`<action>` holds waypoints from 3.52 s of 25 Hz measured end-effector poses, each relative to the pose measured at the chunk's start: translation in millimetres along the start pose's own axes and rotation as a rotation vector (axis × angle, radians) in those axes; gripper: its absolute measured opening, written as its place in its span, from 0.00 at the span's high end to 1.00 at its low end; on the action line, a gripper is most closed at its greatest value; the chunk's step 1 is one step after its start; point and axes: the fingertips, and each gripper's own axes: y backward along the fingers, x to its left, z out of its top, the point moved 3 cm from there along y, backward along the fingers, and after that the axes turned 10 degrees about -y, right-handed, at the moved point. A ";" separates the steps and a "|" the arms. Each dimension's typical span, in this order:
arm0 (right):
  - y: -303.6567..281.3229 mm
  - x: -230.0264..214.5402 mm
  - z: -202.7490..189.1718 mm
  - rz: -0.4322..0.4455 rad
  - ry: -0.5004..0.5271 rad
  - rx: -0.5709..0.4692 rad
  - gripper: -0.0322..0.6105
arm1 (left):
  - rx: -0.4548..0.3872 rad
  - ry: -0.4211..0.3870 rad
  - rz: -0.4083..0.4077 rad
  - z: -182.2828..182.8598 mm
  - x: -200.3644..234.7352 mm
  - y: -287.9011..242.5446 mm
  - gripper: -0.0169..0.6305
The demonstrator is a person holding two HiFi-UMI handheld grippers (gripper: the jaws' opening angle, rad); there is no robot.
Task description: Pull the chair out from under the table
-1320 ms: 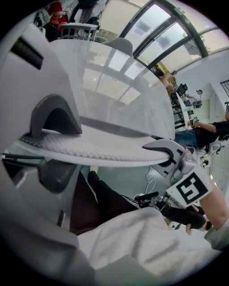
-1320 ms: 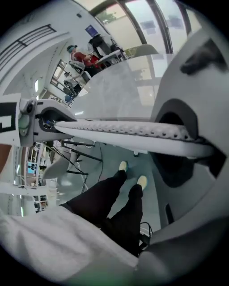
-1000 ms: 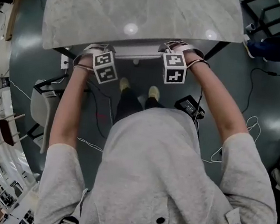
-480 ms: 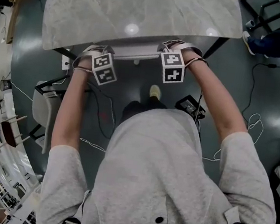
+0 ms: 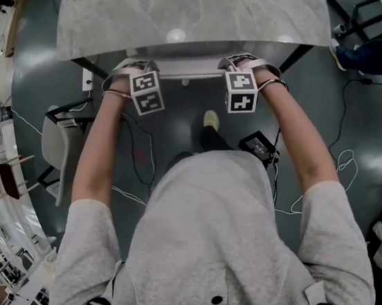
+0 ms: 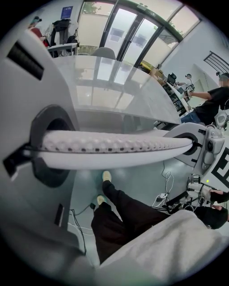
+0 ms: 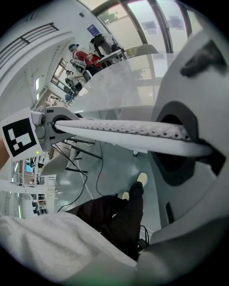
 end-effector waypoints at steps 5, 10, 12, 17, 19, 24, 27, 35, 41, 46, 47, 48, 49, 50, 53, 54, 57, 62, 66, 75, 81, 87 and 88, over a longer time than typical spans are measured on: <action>0.6 15.7 4.5 -0.001 0.004 0.001 0.89 | 0.001 0.006 0.000 -0.1 -17.8 2.8 0.95; 4.7 23.5 7.5 0.004 0.009 0.008 0.89 | 0.000 0.015 0.002 -0.1 -27.4 8.1 0.95; 4.7 25.5 9.2 0.002 0.011 0.005 0.89 | 0.001 0.017 0.000 -0.7 -30.5 8.7 0.95; 2.5 35.7 9.8 0.006 0.006 0.005 0.89 | 0.000 0.011 0.009 -0.1 -38.9 7.7 0.95; 0.8 40.9 9.6 0.008 0.005 0.006 0.89 | 0.002 0.010 0.017 -0.2 -42.6 7.4 0.95; 0.9 53.9 10.9 0.017 0.006 0.012 0.89 | 0.003 0.010 0.027 0.1 -53.5 10.1 0.95; 1.8 62.6 14.1 0.014 0.008 0.014 0.89 | 0.001 0.009 0.030 -0.9 -62.9 13.0 0.95; 9.7 91.1 20.1 0.023 0.006 0.012 0.89 | 0.003 0.015 0.030 3.2 -91.6 23.7 0.95; 14.3 116.5 26.6 0.018 0.009 0.010 0.89 | 0.002 0.016 0.039 4.9 -117.5 28.3 0.95; 19.0 135.4 28.2 0.020 0.005 0.010 0.89 | 0.001 0.011 0.037 8.8 -135.0 32.9 0.95; 19.3 139.7 28.8 0.015 0.007 0.009 0.89 | 0.001 0.009 0.040 9.4 -139.0 33.5 0.95; 19.4 143.5 29.4 0.010 0.008 0.007 0.89 | 0.001 0.007 0.042 9.8 -142.5 34.3 0.95; 19.9 146.9 30.0 0.008 0.007 0.007 0.89 | 0.001 0.005 0.043 10.1 -145.5 35.1 0.95; 20.8 149.9 30.8 0.009 0.005 0.007 0.89 | 0.002 0.003 0.042 10.1 -148.1 36.2 0.95; 22.7 159.4 32.6 0.007 -0.001 0.010 0.89 | 0.000 0.000 0.046 10.7 -156.3 39.3 0.95; 23.0 162.8 32.7 0.008 -0.003 0.010 0.89 | 0.000 0.000 0.047 11.3 -159.3 39.9 0.95; 25.2 170.9 32.2 0.015 -0.005 0.010 0.89 | 0.001 -0.001 0.042 14.3 -167.2 41.8 0.95; 27.7 185.7 33.4 0.006 -0.002 0.011 0.89 | 0.000 0.000 0.044 17.2 -183.3 44.6 0.95; 30.9 198.6 34.3 0.013 -0.004 0.012 0.89 | 0.001 0.000 0.045 19.8 -194.5 47.6 0.95; 40.8 234.7 31.7 0.011 -0.007 0.012 0.89 | 0.002 -0.004 0.047 32.8 -227.2 56.5 0.95; 45.1 253.3 30.9 0.007 -0.005 0.011 0.89 | 0.004 -0.005 0.042 38.9 -245.8 60.3 0.95; 48.2 268.7 33.4 -0.005 -0.009 0.012 0.89 | 0.005 -0.011 0.048 41.1 -259.5 63.8 0.95; 49.5 270.1 33.8 -0.009 -0.009 0.011 0.89 | 0.005 -0.011 0.047 41.7 -261.2 64.5 0.95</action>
